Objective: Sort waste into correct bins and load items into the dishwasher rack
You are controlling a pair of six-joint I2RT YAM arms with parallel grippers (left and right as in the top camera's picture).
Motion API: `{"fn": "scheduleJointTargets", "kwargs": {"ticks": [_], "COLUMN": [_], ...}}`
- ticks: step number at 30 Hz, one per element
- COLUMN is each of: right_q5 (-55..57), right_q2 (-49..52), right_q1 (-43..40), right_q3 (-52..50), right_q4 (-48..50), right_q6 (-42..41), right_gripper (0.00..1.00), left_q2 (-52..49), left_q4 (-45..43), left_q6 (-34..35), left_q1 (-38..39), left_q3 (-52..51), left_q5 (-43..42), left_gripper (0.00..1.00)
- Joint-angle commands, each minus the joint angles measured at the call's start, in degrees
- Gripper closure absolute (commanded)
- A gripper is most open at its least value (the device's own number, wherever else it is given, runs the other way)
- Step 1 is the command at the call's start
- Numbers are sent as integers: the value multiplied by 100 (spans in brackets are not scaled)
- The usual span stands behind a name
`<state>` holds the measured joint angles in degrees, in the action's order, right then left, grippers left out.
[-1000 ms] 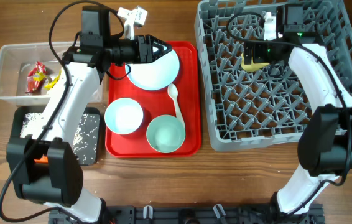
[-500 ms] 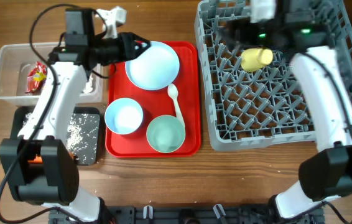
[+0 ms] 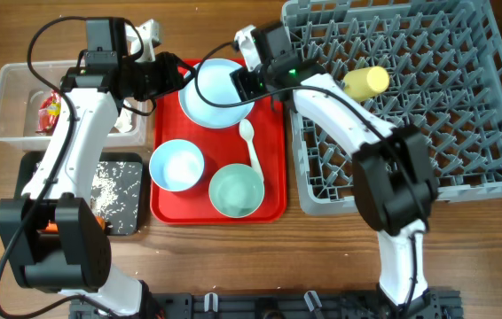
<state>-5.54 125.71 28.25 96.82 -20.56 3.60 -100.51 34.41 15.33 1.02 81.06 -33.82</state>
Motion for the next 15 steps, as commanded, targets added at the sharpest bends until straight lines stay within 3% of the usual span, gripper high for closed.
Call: {"fn": "scheduleJointTargets", "kwargs": {"ticks": [1,12,14,15], "right_q5": [317,269,254,254], "right_q2": [275,986,994,994], "right_q1": [-48,-46,-46,-46], "right_q3": [20,20,20,20], "right_q4": [409,686,684,702], "right_q6": [262,221,219,223], "right_gripper": [33,40,47,59], "left_q2": [-44,-44,-44,-44], "left_q4": [13,13,15,15], "left_q6": [4,4,4,4], "left_q1": [0,-2,-2,-2], "left_q3": [28,28,28,28], "left_q5": [50,249,286,286], "left_gripper": [65,64,64,64]}}
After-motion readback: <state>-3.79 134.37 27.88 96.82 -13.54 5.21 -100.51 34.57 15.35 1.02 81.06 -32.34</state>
